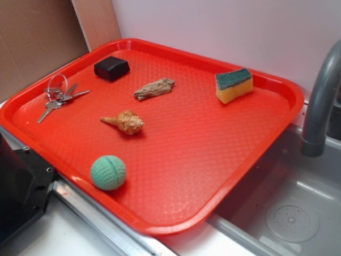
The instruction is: Grab the green sponge.
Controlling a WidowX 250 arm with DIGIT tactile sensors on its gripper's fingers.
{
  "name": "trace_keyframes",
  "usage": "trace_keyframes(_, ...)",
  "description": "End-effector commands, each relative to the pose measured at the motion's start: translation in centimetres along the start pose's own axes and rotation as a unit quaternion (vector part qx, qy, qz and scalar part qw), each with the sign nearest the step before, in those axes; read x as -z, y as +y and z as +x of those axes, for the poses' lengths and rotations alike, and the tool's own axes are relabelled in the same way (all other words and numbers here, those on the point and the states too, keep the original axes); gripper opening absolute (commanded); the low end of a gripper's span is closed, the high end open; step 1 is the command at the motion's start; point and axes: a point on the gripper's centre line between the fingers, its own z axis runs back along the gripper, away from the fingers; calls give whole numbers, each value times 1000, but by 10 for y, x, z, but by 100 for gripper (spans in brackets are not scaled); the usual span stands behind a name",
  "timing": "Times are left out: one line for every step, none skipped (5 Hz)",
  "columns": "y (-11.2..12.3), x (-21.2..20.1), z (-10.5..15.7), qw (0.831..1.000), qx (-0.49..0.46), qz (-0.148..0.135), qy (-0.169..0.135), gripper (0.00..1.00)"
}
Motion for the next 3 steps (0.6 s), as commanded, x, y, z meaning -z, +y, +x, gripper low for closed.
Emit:
trace_keyframes(0,0,0,1000,0,0,0,100)
trace_keyframes(3,0,50,998,-55,-6,-13,100)
trace_keyframes(10,11,99,996,-83,1,-17,100)
